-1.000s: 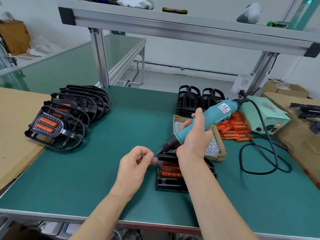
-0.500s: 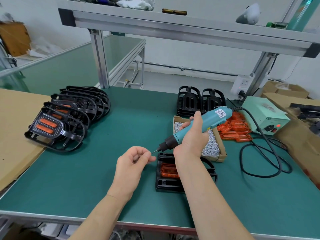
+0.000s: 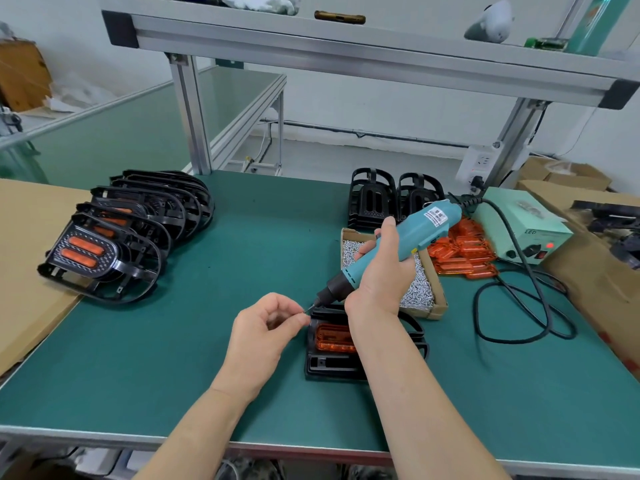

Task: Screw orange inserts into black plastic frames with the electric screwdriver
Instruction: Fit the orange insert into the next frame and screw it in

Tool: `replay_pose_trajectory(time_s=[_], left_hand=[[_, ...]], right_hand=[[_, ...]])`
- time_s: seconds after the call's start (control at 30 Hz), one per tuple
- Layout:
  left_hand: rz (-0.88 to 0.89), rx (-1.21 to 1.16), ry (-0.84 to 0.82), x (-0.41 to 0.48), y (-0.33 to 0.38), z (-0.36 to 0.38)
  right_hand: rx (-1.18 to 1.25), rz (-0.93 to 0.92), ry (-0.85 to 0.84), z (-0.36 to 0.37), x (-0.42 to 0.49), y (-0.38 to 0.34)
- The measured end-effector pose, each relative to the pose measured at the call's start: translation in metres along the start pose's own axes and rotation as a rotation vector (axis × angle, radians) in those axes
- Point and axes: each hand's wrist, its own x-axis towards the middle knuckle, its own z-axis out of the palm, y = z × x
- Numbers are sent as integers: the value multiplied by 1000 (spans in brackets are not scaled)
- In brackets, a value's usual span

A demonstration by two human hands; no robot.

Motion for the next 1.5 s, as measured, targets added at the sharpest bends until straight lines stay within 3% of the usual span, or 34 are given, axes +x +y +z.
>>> replay_pose_trajectory(time_s=[0.27,0.8,0.97,1.17,1.5], left_hand=[[57,42,72,-2,-1,1],[123,106,-86,-4,0,3],[95,226,-112,-3,1,1],[94,549,-331,-5,4,7],[126,640,-353,-5,5,9]], right_hand=[[-27,-32,-16,3,-4,2],[26,-59,-25,-6,-6,-6],[3,-165,-66,-6,-9,-11],[-57,-333,-153,-10,-11,-19],[-121,-423,-267,-12,-21,-11]])
